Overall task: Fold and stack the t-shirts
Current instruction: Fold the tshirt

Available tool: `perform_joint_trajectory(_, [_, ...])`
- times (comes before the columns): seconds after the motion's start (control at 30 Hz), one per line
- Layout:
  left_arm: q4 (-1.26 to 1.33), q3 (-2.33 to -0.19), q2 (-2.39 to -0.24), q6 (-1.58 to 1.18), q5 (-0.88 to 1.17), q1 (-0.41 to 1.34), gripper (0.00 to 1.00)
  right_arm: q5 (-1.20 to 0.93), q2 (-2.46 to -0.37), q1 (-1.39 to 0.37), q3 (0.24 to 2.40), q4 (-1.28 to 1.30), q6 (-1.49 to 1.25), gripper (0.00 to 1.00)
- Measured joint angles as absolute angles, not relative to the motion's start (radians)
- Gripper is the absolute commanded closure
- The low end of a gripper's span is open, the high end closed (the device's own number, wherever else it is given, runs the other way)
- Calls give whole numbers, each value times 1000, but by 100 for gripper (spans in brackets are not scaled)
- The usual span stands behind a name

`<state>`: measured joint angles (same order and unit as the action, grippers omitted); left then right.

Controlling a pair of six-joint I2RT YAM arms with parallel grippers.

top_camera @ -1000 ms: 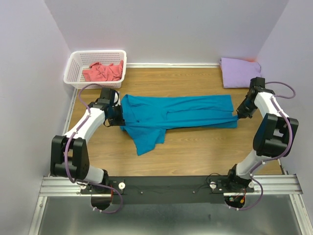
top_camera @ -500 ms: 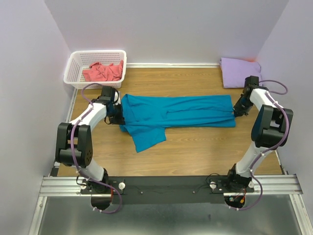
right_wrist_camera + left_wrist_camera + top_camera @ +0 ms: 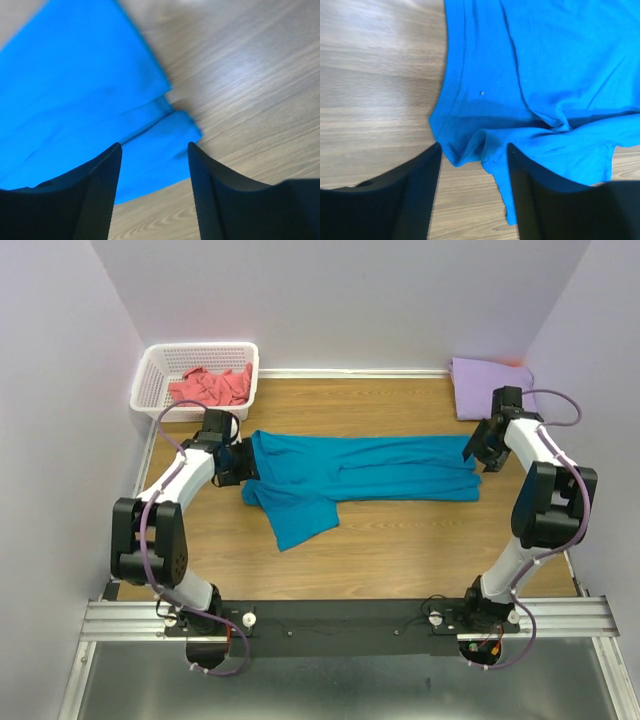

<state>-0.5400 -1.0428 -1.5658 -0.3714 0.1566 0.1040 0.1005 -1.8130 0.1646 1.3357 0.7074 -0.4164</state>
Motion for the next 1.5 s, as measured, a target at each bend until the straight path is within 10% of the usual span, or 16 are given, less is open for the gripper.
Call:
perform_joint_trajectory(0.43, [-522,-836,-1212,-411,117,212,32,-15,-1449,-252,1147,536,-364,39])
perform_joint_trajectory(0.8, [-494,-696,-1269,-482,143,358,35,-70,-1640,-682,1054,359,-374,41])
perform_joint_trajectory(1.5, [-426,-654,-1356,-585,147,492,57,-70,-1814,-849,1087,260,-423,58])
